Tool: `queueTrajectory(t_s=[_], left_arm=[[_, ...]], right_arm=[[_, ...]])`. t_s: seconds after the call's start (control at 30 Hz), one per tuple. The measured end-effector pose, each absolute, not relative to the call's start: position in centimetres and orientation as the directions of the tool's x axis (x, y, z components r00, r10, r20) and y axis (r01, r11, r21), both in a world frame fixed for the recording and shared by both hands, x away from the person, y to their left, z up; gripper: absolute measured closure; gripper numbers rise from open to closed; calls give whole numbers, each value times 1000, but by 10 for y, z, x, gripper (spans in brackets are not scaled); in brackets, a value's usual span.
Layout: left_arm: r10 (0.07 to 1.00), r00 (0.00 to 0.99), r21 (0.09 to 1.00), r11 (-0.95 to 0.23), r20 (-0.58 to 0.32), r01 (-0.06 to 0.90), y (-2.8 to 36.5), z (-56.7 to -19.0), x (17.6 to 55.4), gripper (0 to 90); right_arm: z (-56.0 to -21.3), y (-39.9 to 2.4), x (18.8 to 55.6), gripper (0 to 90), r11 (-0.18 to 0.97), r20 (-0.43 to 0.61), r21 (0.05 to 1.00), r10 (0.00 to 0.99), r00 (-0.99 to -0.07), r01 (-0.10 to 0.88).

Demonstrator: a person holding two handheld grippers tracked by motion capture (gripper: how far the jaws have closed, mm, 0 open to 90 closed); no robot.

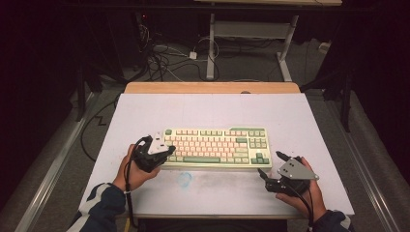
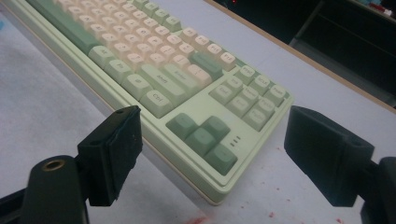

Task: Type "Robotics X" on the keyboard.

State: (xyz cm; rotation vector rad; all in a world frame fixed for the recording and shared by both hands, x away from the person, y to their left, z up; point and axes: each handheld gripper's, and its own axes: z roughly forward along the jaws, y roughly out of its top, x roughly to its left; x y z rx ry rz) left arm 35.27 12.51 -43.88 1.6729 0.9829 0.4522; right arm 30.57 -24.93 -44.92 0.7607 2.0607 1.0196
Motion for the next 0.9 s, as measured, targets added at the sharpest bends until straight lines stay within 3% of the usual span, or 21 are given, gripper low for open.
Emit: queueTrajectory(t_s=[0.47, 0.9], left_arm=[[758, 637, 903, -167, -138, 395, 67, -443, 388, 871], [776, 621, 869, -224, -114, 440, 44, -460, 410, 870]], right_arm=[[-456, -241, 306, 199, 562, -355, 806, 711, -608, 187], [-458, -242, 308, 199, 567, -351, 802, 701, -621, 188]])
